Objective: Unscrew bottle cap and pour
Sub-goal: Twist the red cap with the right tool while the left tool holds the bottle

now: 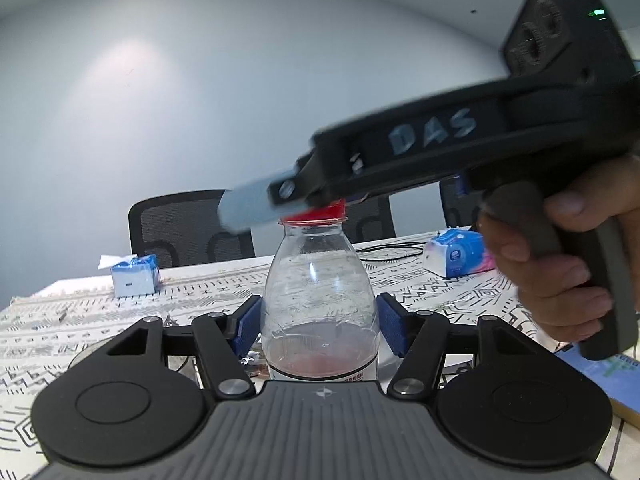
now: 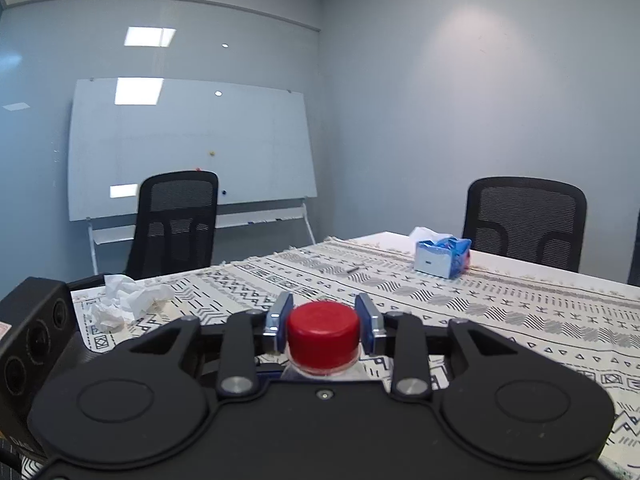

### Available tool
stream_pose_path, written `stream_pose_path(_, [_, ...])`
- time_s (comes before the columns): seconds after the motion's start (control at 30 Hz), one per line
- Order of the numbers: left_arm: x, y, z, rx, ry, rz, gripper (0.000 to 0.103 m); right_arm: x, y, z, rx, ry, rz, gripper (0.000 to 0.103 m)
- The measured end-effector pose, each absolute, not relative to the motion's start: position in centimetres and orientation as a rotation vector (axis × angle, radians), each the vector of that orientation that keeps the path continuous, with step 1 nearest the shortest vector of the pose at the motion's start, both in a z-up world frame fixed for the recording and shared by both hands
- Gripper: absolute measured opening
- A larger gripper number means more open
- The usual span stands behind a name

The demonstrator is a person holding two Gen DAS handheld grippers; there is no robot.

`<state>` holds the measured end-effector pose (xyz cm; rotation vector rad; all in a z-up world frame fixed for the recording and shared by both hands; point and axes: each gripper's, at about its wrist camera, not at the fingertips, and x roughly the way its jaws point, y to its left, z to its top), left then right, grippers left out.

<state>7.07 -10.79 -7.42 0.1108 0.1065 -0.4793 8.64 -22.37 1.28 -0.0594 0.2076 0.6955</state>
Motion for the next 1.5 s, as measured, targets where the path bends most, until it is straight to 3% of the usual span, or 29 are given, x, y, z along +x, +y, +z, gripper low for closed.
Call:
stream_pose_path(0.23, [6.9, -11.1, -7.4, 0.123, 0.101, -0.476, 0.059, 7.3, -21.6, 2.0, -0.051, 0.215, 0.597, 0.047])
stream_pose_path(0.3, [6.9, -11.0, -7.4, 0.118, 0.103, -0.473, 0.059, 7.4, -21.7, 2.0, -0.045, 0.223, 0.594, 0.044])
stream_pose_path(0.33, [6.9, -11.0, -7.4, 0.119, 0.103, -0.471, 0.059, 7.5, -21.6, 2.0, -0.042, 0.238, 0.577, 0.038])
stream_pose_path(0.5, [6.7, -11.0, -7.5, 0.117, 0.097, -0.476, 0.058, 7.5, -21.0, 1.3, -0.055, 0.254, 0.538, 0.034])
stream_pose_path(1.5, [6.4, -11.3, -6.9, 0.114, 0.112, -0.435, 0.057, 8.3, -19.8, 1.9, -0.026, 0.303, 0.461, 0.034])
